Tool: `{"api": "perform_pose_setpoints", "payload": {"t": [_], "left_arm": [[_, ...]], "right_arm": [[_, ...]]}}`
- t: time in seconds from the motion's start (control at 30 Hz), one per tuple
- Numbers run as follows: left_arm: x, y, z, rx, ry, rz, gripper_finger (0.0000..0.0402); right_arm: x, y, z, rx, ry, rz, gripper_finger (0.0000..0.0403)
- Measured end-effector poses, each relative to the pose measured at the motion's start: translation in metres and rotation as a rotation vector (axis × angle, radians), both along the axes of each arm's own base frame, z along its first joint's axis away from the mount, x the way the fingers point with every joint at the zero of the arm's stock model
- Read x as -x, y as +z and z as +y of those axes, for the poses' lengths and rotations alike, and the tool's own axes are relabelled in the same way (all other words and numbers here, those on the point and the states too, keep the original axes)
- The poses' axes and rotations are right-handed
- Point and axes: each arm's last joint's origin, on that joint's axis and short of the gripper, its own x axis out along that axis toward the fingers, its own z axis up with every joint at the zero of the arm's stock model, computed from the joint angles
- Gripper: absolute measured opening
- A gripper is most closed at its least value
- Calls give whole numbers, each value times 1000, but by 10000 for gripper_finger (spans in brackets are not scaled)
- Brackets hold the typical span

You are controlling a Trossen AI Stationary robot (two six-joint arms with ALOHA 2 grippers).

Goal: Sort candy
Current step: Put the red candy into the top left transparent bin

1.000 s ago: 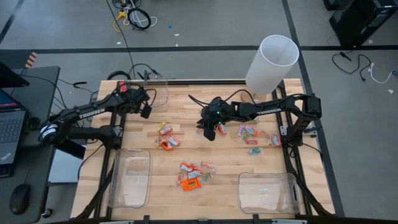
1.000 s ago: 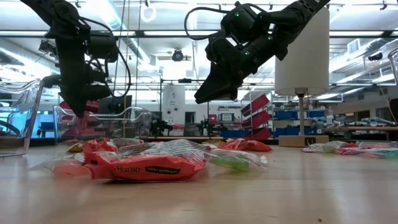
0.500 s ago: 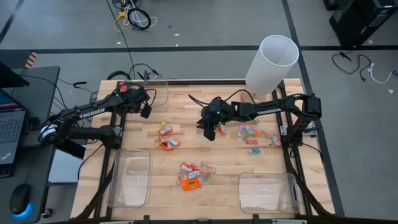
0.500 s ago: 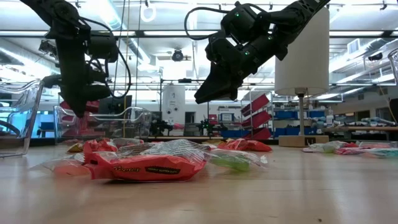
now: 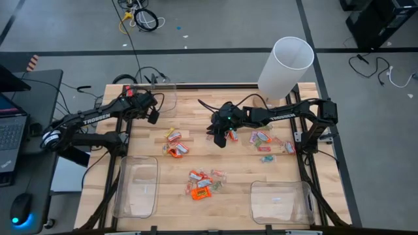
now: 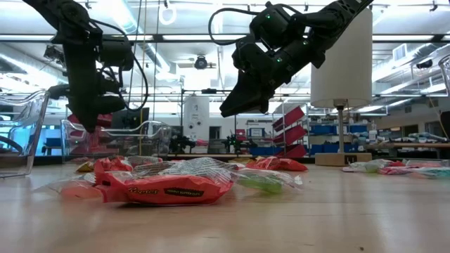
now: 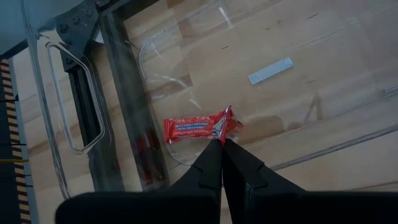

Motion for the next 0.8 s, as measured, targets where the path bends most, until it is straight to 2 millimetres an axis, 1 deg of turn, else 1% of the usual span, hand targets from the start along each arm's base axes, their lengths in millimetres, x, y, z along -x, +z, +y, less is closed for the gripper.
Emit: {"api": "perform_pose_setpoints", "payload": {"t": [0.27,0.6,0.8], "left_arm": [[0,0,0,-1,0,0,19],[0,0,0,-17,7,13,58],[-2,8,3,-30,-11,2,62]], "right_arm": [[0,0,0,0,0,0,91],[0,0,0,0,0,0,91],[0,0,0,0,0,0,91]]}}
